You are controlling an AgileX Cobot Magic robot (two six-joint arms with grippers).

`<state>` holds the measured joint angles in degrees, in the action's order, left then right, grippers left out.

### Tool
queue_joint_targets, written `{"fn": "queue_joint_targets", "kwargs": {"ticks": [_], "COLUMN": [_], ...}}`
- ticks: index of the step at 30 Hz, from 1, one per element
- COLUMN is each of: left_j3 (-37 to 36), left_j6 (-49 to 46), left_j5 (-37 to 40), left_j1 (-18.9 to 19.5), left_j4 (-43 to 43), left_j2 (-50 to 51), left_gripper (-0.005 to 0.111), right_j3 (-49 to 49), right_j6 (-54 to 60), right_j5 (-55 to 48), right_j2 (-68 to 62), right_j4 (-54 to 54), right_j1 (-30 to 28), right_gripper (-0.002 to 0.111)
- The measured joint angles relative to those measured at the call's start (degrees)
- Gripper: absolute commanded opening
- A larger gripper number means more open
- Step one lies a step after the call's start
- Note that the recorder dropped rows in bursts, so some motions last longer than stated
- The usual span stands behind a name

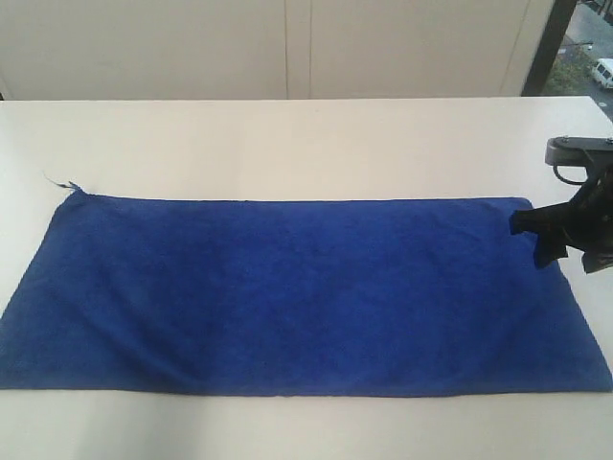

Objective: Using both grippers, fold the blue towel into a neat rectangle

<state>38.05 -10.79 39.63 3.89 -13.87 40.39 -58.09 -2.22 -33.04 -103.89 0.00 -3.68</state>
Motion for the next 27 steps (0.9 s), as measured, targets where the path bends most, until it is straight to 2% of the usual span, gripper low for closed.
{"fn": "queue_joint_targets", "kwargs": {"ticks": [18,22,27], "left_j3": [0.00,0.00,0.00], "left_j6": [0.00,0.00,0.00], "left_j5": [0.00,0.00,0.00], "left_j1": [0.00,0.00,0.00], "left_j4": [0.00,0.00,0.00], "left_j2": [0.00,0.00,0.00], "left_gripper": [0.000,0.000,0.000], "right_j3": [0.00,0.00,0.00], "right_j6": [0.23,1.89,2.80], "right_j5": [4.09,4.09,3.83], "right_j2": [-4.50,-4.50,-4.50], "right_j4": [1.10,2.36,4.67], "right_j1": [0.00,0.00,-0.09], "right_gripper": [0.053,0.043,0.022]}}
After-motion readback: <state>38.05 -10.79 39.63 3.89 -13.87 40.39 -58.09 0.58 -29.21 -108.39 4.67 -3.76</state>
